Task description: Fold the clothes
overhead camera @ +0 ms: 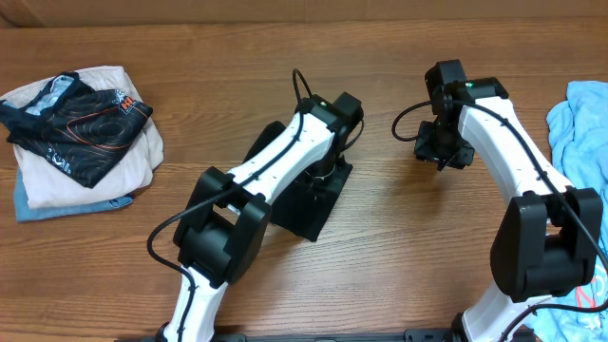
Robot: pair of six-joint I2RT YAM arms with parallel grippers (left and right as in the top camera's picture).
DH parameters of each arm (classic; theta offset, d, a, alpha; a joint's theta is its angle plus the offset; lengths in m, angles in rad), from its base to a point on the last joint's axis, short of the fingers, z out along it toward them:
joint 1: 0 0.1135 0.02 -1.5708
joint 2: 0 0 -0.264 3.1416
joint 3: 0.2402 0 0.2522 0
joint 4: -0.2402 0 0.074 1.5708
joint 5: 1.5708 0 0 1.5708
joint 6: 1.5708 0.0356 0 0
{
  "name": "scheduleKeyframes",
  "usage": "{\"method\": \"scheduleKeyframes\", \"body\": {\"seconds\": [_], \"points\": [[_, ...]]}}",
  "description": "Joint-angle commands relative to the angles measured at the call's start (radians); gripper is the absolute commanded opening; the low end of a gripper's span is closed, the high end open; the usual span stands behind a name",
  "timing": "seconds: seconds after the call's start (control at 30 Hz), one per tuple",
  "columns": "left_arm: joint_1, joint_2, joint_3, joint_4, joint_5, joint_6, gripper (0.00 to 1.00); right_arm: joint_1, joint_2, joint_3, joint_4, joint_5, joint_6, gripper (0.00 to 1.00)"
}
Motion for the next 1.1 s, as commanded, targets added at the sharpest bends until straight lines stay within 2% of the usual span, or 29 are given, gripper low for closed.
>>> {"method": "scheduleKeyframes", "body": {"seconds": [0.0,0.13,0.17,0.2,0.47,0.57,0.73,0.83,0.93,1.07], "points": [[-0.042,0.001,-0.012,0.008,0.039,0.009,0.04,-0.001,-0.015,0.013,0.003,-0.003,0.01,0.43],[-0.075,0.002,-0.022,0.033,0.038,0.01,0.04,-0.001,-0.015,0.013,-0.002,-0.003,0.009,0.43],[-0.082,0.002,-0.029,0.045,0.038,0.012,0.06,-0.001,-0.015,0.013,-0.004,-0.003,0.009,0.43],[-0.088,0.002,-0.038,0.059,0.039,0.014,0.14,-0.001,-0.015,0.013,-0.006,-0.003,0.009,0.43],[-0.097,0.0,-0.075,0.091,0.072,0.031,0.28,-0.001,-0.015,0.013,-0.016,-0.003,0.01,0.43],[-0.09,-0.006,-0.027,0.049,0.059,0.055,0.29,-0.001,-0.015,0.013,-0.019,-0.003,0.01,0.43],[-0.049,-0.076,0.14,-0.037,-0.061,0.087,0.32,-0.001,-0.015,0.013,-0.019,-0.003,0.009,0.43],[-0.01,-0.118,0.209,-0.055,-0.124,0.099,0.48,-0.001,-0.015,0.013,-0.019,-0.008,-0.002,0.43],[0.055,-0.138,0.246,-0.045,-0.161,0.099,0.59,-0.001,-0.015,0.013,-0.014,-0.111,-0.096,0.43],[0.177,-0.138,0.237,-0.015,-0.156,0.098,0.62,0.002,-0.015,0.013,-0.005,-0.359,-0.216,0.43]]}}
